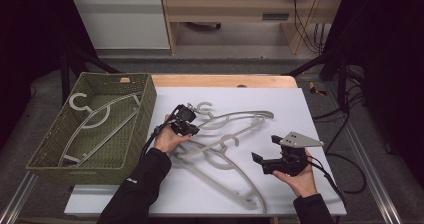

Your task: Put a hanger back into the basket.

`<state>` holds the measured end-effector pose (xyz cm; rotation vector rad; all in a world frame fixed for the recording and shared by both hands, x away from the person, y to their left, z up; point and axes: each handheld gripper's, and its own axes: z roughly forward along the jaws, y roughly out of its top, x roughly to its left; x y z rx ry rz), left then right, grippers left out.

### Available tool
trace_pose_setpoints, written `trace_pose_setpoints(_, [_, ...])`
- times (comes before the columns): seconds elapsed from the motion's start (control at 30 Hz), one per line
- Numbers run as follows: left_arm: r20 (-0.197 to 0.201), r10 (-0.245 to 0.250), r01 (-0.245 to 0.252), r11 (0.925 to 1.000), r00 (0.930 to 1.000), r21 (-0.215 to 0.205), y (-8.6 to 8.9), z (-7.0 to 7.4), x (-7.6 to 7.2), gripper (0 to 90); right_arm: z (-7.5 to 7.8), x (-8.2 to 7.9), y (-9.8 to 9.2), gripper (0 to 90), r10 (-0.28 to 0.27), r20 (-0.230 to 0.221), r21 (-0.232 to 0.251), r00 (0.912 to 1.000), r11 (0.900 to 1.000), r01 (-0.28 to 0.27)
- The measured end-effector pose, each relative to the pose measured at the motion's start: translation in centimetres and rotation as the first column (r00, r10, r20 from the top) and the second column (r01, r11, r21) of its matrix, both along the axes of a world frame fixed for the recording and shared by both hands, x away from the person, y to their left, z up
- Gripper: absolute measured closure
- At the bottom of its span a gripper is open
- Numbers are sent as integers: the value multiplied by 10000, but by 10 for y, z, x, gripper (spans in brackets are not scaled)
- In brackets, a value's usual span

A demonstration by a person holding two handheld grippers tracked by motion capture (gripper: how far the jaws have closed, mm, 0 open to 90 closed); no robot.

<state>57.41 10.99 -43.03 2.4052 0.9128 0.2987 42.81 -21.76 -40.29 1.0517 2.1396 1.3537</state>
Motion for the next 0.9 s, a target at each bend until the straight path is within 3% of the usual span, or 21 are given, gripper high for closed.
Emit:
trace_pose_setpoints(0.17, [329, 153, -138, 9989, 9993, -445, 3, 15, -8, 818, 0, 0, 0, 83, -41, -26, 17, 10000, 10000, 41])
trace_pose_setpoints(0.43, [787, 570, -528, 9971, 9953, -542, 8, 36, -20, 818, 2, -1, -2, 82, -40, 24, 20, 10000, 10000, 40])
trace_pose_setpoints(0.7, [1368, 931, -838, 9939, 9862, -723, 17, 65, -39, 818, 2, -1, -2, 82, -100, 10, 55, 9999, 9999, 100])
trace_pose_setpoints(0.9, [1676, 887, -776, 9944, 9819, -718, 24, 81, -51, 818, 3, -1, -3, 76, -156, 39, 96, 9999, 9998, 156])
